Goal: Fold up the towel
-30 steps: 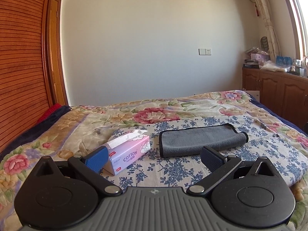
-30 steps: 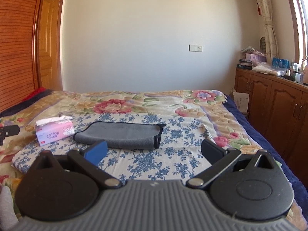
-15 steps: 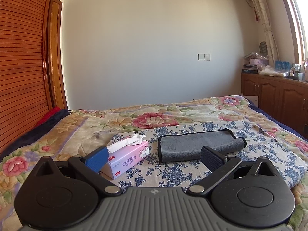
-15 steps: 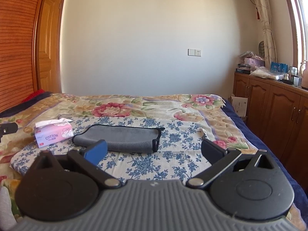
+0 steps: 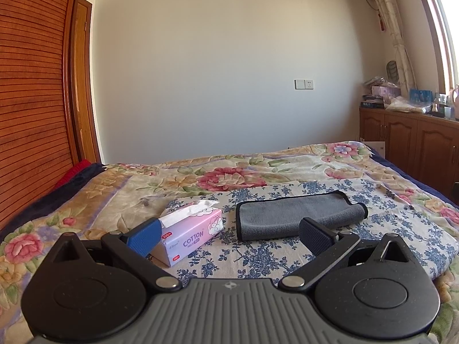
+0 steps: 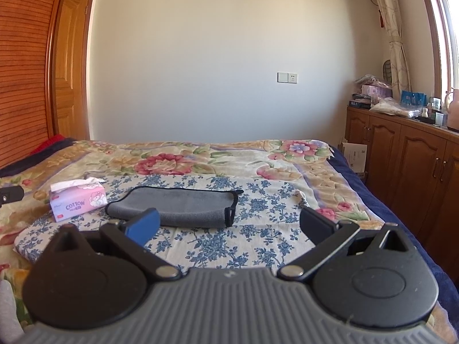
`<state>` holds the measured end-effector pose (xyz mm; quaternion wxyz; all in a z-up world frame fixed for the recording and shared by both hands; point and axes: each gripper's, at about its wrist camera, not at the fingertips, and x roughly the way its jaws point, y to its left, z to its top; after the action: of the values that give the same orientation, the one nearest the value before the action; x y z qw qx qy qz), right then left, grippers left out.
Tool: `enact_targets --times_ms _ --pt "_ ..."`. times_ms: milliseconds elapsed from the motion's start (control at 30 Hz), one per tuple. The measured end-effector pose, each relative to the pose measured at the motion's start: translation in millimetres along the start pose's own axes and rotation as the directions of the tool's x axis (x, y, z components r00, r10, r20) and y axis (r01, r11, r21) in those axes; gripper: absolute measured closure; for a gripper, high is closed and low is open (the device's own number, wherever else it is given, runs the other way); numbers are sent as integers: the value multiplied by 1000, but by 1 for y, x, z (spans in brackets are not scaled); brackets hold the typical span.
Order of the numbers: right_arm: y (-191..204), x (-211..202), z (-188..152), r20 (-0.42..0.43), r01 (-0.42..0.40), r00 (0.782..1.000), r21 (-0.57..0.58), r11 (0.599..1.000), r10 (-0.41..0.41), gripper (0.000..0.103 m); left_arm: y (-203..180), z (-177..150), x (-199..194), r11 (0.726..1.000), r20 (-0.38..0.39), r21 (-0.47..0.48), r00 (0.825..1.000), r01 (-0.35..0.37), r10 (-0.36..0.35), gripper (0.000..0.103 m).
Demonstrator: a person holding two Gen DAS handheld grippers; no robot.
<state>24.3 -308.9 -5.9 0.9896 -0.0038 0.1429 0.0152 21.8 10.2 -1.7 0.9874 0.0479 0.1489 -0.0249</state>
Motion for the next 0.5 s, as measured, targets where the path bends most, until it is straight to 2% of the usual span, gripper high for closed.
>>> enact_targets --times_ms 500 --pt "-1 -1 1 4 3 1000 1 1000 -3 0 1 0 0 1000 -2 2 1000 -3 3 0"
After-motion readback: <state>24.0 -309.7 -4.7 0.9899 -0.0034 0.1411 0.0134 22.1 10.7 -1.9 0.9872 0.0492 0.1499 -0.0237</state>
